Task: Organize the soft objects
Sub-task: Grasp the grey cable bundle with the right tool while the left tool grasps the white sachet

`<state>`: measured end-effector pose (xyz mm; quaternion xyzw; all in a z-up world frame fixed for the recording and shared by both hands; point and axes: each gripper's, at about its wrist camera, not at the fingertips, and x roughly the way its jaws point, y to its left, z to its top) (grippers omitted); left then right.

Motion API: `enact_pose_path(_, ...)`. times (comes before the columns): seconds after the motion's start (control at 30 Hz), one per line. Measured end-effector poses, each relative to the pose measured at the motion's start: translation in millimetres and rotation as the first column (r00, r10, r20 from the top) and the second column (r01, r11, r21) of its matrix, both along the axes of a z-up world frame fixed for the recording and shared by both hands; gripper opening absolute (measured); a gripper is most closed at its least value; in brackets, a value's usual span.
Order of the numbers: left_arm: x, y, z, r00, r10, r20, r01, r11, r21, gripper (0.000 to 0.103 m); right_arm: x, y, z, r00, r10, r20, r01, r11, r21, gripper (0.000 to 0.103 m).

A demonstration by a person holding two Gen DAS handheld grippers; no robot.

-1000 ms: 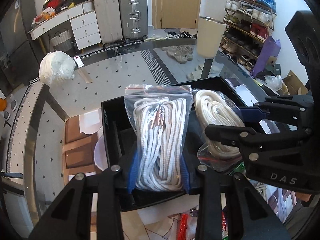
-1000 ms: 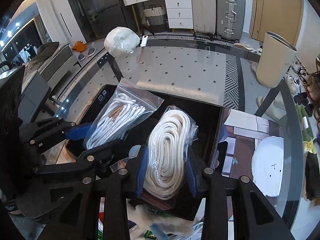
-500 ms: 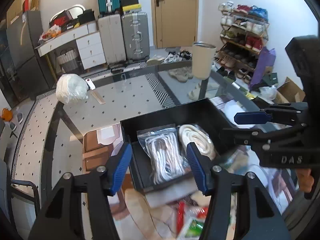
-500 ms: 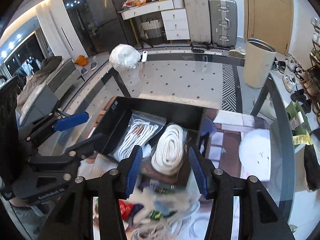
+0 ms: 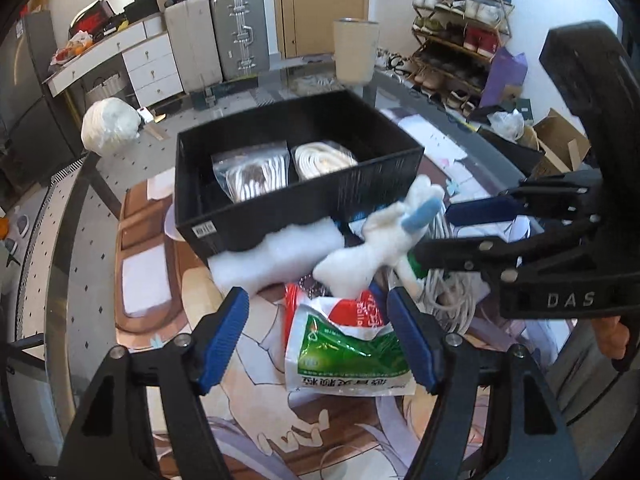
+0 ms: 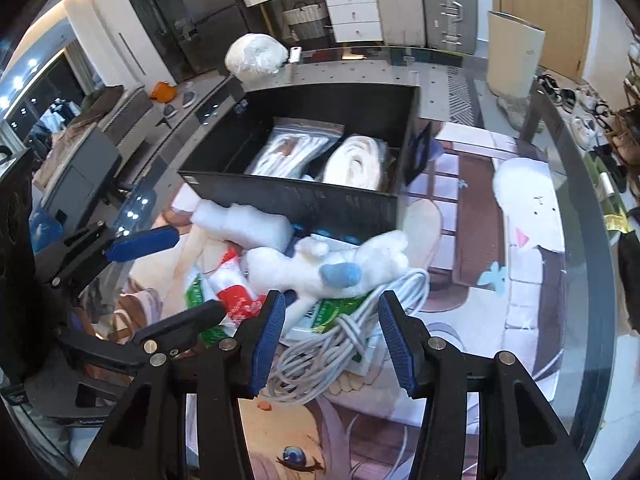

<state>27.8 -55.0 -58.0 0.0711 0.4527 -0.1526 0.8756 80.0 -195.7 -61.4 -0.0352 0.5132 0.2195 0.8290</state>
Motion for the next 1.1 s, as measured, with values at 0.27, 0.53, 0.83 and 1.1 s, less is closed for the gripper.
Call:
enact_pose_path(0.27,-7.5,9.0,-10.1,1.000,0.019,-0.021,-0.019,1.000,0.011,0.074,6.2,-10.6,-12.3,0.999,-0.028,-0.034,0.027,0.999,-0.038,0.050)
enact_pose_path(0.53,-21.2,37.0,-14.0,0.998,0.049,-0.041,-0.051,0.998,-0.042,0.080,2.4,-7.9,-23.7,0.998,-0.009,-0.058,0.005,0.998,-0.066,0.050)
enact_pose_path(0.83,-28.1,50.6,-14.9,0.995,0.089,-0.036,-0.089,0.996,-0.017,0.080,-0.5,-10.0,-24.2,0.998,-0.002,-0.063,-0.002,0.998,-0.065,0.050)
enact_pose_path(1.1,-26.7,43.3,-15.9,0.996,0.082,-0.023,-0.082,0.996,0.019,0.080,-10.4,-15.0,-22.0,0.999,0.020,-0.031,-0.024,0.990,-0.139,0.035)
